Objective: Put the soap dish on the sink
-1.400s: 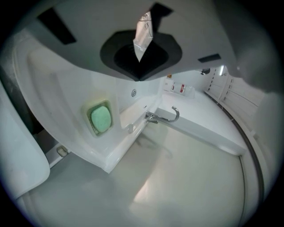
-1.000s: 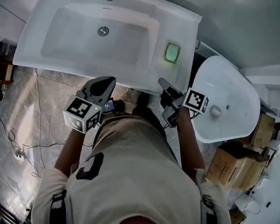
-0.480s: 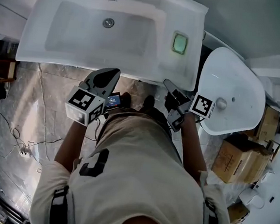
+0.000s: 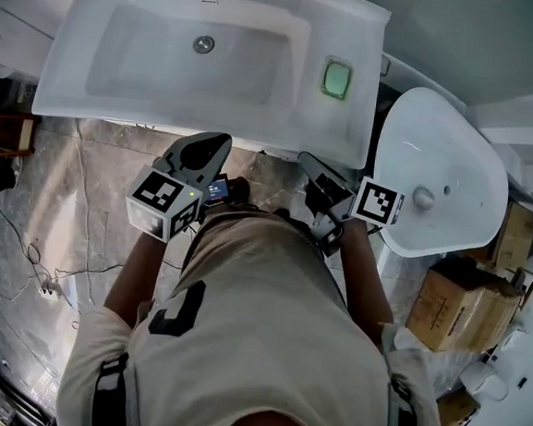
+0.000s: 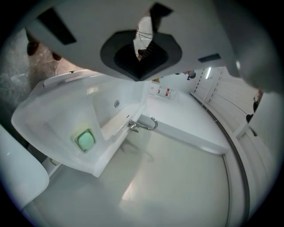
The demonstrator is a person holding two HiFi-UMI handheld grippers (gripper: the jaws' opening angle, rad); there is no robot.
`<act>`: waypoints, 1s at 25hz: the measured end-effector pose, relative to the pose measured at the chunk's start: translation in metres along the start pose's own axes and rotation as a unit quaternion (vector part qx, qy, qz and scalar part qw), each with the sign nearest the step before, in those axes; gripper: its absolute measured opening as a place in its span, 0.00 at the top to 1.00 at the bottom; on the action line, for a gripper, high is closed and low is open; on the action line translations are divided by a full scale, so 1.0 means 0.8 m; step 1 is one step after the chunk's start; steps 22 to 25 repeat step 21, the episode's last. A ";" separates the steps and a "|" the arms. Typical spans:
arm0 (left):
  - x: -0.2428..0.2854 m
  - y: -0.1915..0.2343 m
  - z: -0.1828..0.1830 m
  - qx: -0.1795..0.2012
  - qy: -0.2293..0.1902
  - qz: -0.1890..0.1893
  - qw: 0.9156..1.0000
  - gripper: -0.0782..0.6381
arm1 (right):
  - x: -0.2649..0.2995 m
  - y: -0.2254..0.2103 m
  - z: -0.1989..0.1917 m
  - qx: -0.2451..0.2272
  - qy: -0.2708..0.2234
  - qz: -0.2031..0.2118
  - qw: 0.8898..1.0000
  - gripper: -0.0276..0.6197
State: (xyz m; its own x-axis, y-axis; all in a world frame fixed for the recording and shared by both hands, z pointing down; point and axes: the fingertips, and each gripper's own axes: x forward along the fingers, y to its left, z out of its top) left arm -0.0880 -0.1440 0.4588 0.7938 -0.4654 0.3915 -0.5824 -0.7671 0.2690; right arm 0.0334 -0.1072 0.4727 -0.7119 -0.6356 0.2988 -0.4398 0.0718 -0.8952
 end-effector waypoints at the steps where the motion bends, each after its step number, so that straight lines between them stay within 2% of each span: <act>1: 0.002 -0.005 0.000 0.001 0.001 0.000 1.000 0.86 | -0.003 0.001 -0.003 -0.004 0.002 0.005 1.000 0.94; 4: 0.009 -0.025 0.002 0.003 0.005 -0.002 1.000 0.86 | -0.013 0.002 -0.012 -0.008 0.007 0.020 1.000 0.94; 7: 0.014 -0.053 0.007 -0.002 0.009 0.000 1.000 0.86 | -0.034 -0.009 -0.025 0.010 0.013 0.011 1.000 0.94; 13: 0.044 -0.097 -0.007 0.009 0.014 -0.004 1.000 0.86 | -0.079 -0.027 -0.020 0.007 0.015 0.013 1.000 0.94; 17: 0.060 -0.133 0.005 0.006 0.026 -0.015 1.000 0.86 | -0.101 -0.034 -0.015 0.014 0.011 0.019 1.000 0.94; 25: 0.072 -0.150 0.009 0.016 0.025 -0.021 0.999 0.86 | -0.113 -0.038 -0.014 0.024 0.013 0.022 0.999 0.94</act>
